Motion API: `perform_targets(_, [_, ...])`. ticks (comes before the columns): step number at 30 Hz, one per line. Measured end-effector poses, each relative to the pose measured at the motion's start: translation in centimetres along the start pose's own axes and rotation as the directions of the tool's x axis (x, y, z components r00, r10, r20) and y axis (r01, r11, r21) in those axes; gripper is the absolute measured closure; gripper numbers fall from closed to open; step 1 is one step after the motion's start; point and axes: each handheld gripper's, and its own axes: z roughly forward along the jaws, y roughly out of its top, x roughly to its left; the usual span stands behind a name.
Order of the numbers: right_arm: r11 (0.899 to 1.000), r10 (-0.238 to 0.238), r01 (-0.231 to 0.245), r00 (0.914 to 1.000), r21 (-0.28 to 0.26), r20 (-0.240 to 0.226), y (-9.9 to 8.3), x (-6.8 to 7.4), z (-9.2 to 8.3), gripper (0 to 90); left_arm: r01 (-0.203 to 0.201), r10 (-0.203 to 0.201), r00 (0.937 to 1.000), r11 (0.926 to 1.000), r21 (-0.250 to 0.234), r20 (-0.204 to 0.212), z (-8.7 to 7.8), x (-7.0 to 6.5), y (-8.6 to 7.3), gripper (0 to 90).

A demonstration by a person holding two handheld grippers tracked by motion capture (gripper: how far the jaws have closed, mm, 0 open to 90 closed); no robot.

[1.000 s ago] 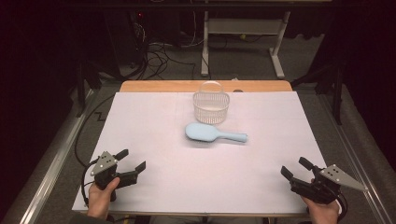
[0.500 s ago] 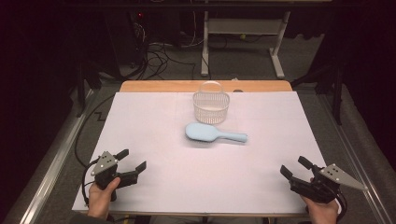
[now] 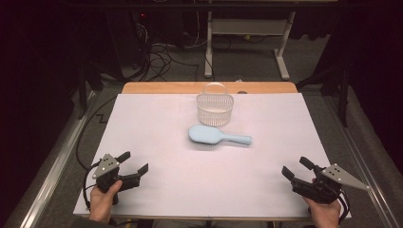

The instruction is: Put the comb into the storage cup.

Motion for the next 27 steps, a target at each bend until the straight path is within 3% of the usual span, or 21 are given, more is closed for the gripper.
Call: perform_targets(27, [1.0,0.0,0.0,0.9999,-0.007,-0.014,0.32,0.19,0.53,19.4,-0.008,0.008,1.0,1.0,0.006,0.003,0.15,-0.05,0.03,15.5])
